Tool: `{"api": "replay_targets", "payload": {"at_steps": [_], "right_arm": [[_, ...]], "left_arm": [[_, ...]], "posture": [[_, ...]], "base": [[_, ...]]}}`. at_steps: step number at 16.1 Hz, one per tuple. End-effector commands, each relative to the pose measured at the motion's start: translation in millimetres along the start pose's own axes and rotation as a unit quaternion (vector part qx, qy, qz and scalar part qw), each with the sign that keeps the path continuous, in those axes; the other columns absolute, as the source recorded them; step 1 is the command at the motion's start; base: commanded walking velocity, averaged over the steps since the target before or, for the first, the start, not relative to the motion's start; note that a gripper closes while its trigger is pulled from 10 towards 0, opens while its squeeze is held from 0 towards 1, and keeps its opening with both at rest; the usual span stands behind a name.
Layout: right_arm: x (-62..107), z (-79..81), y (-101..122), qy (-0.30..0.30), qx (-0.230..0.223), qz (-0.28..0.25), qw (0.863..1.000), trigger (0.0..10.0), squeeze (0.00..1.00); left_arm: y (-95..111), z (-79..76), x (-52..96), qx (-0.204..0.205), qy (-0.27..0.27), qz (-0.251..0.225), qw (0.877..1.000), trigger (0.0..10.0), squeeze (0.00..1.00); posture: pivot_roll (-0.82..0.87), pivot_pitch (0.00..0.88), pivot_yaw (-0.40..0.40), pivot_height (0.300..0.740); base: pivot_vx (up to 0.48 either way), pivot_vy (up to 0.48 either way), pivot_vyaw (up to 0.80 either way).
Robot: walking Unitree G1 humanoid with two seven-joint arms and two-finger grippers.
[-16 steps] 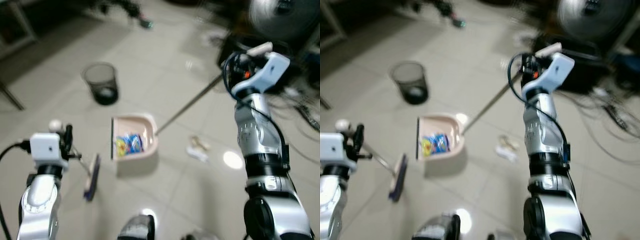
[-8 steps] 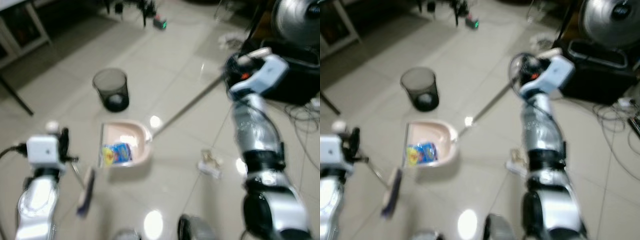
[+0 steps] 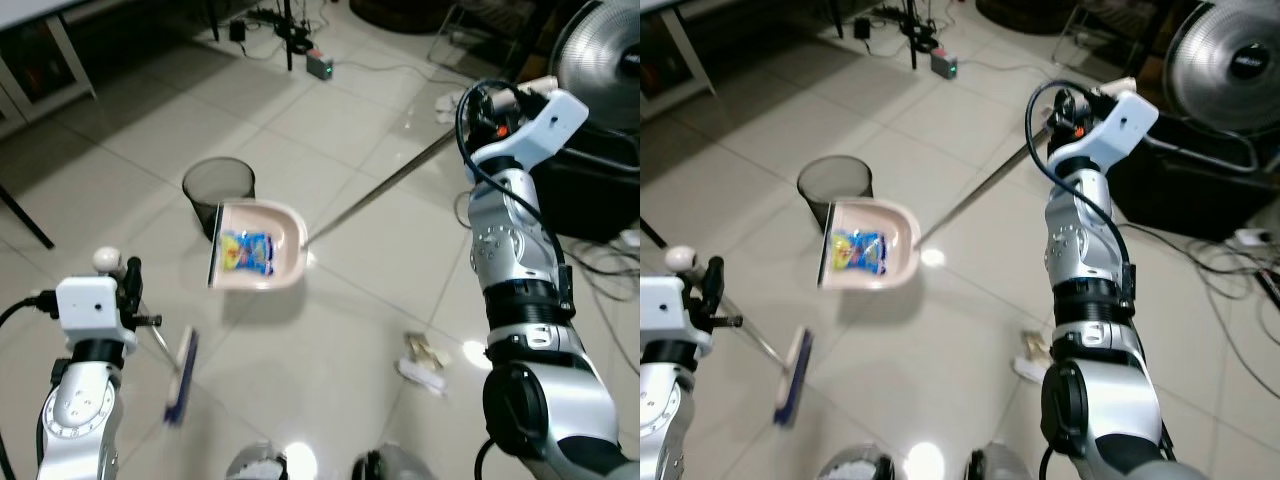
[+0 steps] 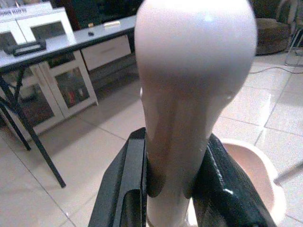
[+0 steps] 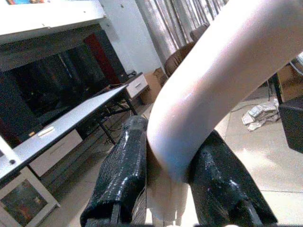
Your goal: Sweep floor
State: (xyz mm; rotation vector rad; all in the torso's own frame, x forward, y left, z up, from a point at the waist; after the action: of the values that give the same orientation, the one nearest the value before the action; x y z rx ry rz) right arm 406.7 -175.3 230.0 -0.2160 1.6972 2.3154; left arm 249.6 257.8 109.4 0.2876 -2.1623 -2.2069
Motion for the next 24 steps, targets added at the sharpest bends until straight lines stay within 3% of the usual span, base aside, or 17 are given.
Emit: {"api": "replay_targets", "payload": {"at_steps": [1,5,13,19,24], "right_arm": [[-3.1,-12.2,13,-0.024,-0.004,-0.027,0.999,10.0,0.00],[-6.5,-16.0,16,-0.047,-0.048,-0.030,0.997,10.0,0.00],[-8.2,-14.7,21,-0.046,-0.036,-0.044,0.997,10.0,0.00],[-3.8,-30.1,25,-0.079,-0.045,-0.061,0.994,10.0,0.00],[-2.6,-37.0,33,-0.089,-0.052,-0.075,0.992,10.0,0.00]], "left_arm": [[5,-5.9,0.0,0.003,-0.009,-0.013,1.000,10.0,0.00],[5,-6.0,-0.6,0.003,-0.009,-0.014,1.000,10.0,0.00],[11,-21.9,-15.4,-0.001,-0.045,-0.024,0.999,10.0,0.00],[14,-33.8,-28.3,0.001,-0.084,-0.022,0.996,10.0,0.00],[12,-38.1,-32.9,0.005,-0.094,-0.021,0.995,10.0,0.00]], "posture": [[0.15,0.130,-0.018,0.740],[0.16,0.127,-0.019,0.740],[0.13,0.126,0.008,0.740],[0.10,0.121,0.067,0.740],[0.09,0.110,0.064,0.740]], "base": [[0.469,0.000,0.00],[0.472,0.000,0.00],[0.471,0.000,0.20],[0.472,0.000,0.00],[0.472,0.000,0.00]]}}
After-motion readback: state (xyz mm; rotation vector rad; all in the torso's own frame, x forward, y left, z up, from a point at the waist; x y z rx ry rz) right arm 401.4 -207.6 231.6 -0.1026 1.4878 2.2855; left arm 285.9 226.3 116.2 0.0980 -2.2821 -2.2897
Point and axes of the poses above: a point about 5 cm out from each wrist's last joint towards the gripper, its own x axis pointing back from the gripper into the wrist, its own y axis along the axis of the wrist's last joint, z = x × y, the point moved 2 cm from there along -x, pointing out of the wrist towards the gripper, and after that the axes turned 11 degrees about x, right-handed, at the moved point
